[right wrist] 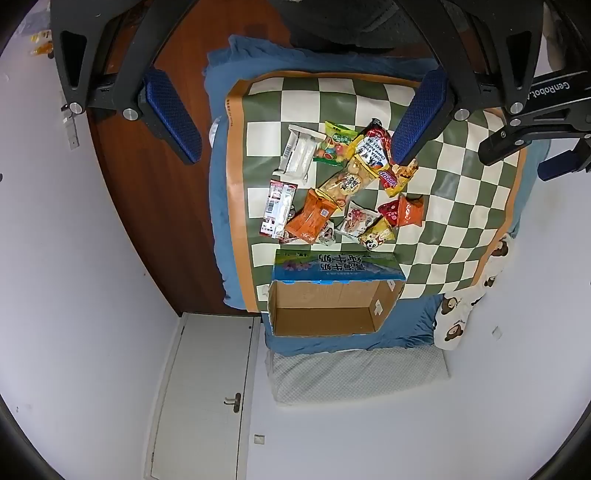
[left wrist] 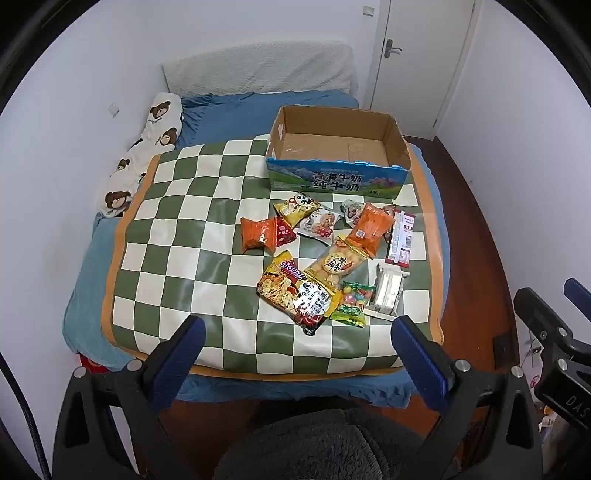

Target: Organize snacks

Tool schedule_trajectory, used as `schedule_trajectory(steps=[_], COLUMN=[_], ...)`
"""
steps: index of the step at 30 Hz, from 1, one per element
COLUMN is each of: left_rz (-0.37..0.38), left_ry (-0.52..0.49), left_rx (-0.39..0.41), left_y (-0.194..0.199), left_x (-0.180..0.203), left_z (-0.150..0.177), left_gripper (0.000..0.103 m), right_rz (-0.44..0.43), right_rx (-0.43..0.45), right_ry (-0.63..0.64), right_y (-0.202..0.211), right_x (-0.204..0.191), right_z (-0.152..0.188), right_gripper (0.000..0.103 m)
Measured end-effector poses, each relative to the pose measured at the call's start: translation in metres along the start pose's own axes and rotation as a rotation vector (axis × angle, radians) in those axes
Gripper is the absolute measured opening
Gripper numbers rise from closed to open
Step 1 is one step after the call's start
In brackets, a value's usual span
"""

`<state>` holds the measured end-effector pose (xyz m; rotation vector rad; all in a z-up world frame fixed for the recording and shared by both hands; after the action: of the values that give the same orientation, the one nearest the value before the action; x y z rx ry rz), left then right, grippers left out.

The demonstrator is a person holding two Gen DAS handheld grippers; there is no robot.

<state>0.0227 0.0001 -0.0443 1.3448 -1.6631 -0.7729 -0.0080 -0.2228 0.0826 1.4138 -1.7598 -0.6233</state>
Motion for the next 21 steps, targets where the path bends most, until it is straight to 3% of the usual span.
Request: schedule_trajectory(steps=[21], left_rz=[-0.007], left_ry=[0.009], left_rx=[0.013], left_y=[0.013], left_x=[-0.009], left_z=[-0.006], left_gripper=[0.103], right_rz=[-0.009], right_rx=[0.014], right_ry=[-0.009], right_y=[0.000], right_x=[-0.002], right_z=[-0.002], right_gripper=[0.103])
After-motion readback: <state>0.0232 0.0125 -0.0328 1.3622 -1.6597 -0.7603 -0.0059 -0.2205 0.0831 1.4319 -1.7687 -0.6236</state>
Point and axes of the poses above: each gripper's, at about its wrist camera, not at the fingertips, and y roughly against the way its jaws point, x to its right, z to its underside, the point moved 5 cm from there along -y, roughly the way its jaws point, and after that the axes turned 14 degrees about z, right-handed, at the moved point
